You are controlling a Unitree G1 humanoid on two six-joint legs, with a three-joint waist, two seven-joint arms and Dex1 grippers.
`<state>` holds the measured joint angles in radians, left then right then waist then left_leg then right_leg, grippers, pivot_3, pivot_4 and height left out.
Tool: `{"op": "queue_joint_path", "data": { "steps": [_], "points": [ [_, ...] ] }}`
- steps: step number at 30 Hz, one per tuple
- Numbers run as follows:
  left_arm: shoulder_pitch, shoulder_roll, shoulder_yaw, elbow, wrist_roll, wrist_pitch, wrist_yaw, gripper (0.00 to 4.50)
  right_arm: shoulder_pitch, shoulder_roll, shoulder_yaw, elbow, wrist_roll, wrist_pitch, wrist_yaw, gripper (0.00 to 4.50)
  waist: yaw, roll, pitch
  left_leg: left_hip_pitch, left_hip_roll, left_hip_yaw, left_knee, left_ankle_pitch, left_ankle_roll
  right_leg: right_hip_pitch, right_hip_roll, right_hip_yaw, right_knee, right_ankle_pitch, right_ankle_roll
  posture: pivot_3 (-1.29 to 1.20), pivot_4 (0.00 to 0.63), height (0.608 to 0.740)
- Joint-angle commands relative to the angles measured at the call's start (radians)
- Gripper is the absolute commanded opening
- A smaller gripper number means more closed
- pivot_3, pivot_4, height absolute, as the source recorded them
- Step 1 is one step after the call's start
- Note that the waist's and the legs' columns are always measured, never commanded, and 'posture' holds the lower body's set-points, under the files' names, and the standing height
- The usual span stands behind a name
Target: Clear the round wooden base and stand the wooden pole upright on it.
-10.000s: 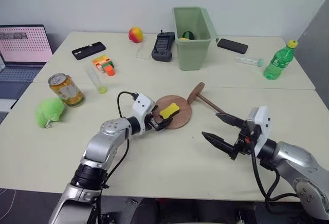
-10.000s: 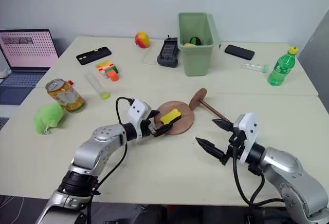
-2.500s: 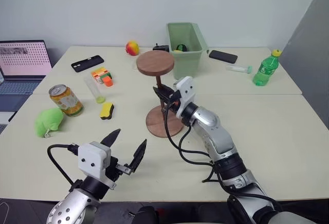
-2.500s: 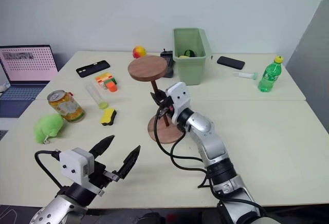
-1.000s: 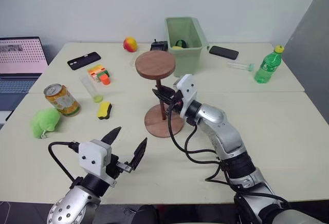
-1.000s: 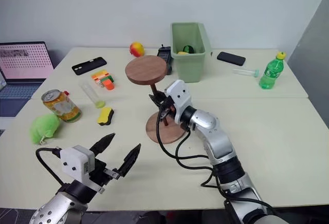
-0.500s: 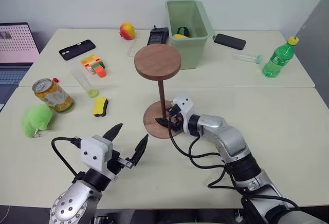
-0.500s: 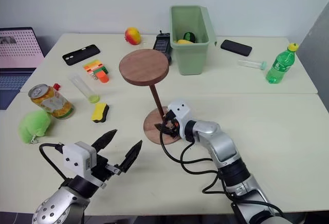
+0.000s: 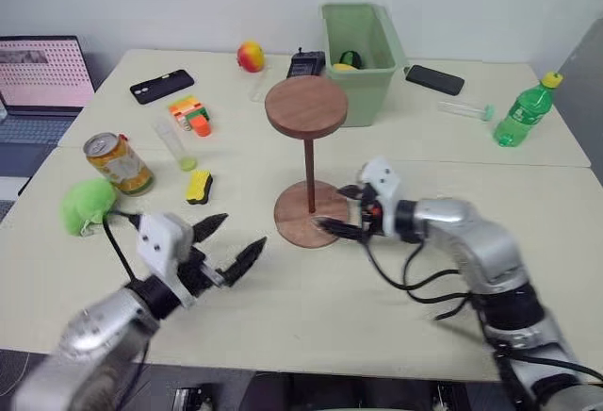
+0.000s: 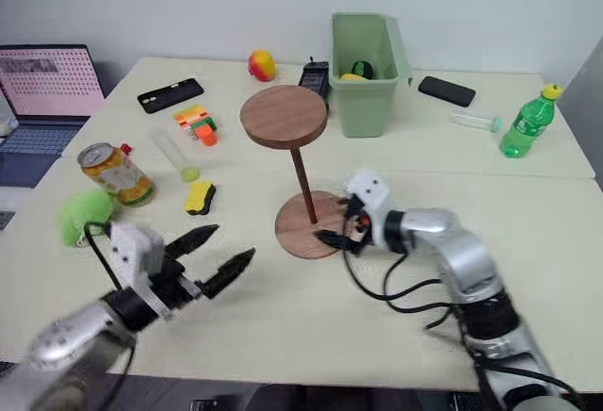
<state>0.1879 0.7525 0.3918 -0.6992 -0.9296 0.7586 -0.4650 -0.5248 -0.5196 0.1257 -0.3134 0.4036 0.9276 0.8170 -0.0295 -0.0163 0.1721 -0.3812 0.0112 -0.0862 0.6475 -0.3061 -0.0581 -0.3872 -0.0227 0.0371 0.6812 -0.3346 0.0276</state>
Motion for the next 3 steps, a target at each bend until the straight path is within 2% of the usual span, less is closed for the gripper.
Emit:
{"op": "queue_joint_path", "data": {
  "steps": [1,3],
  "points": [
    [-0.074,0.143,0.086,0.038,-0.173,0.122,-0.088,4.50,-0.009,-0.080,-0.131,-0.071,0.152,0.061,0.099,4.45,-0.004,0.000,0.002,0.001,0.000,0.001,0.000,0.000,0.000,0.000,0.001,0.000,0.000,0.000,0.000,0.00,0.150,0.740],
    [-0.096,0.200,0.079,0.071,-0.147,0.129,-0.130,4.50,-0.009,-0.100,-0.149,-0.066,0.176,0.068,0.102,4.45,-0.007,0.000,0.002,0.002,0.001,0.002,-0.001,0.000,0.000,0.000,0.001,0.002,0.000,0.000,0.000,0.00,0.150,0.740]
  ]
}}
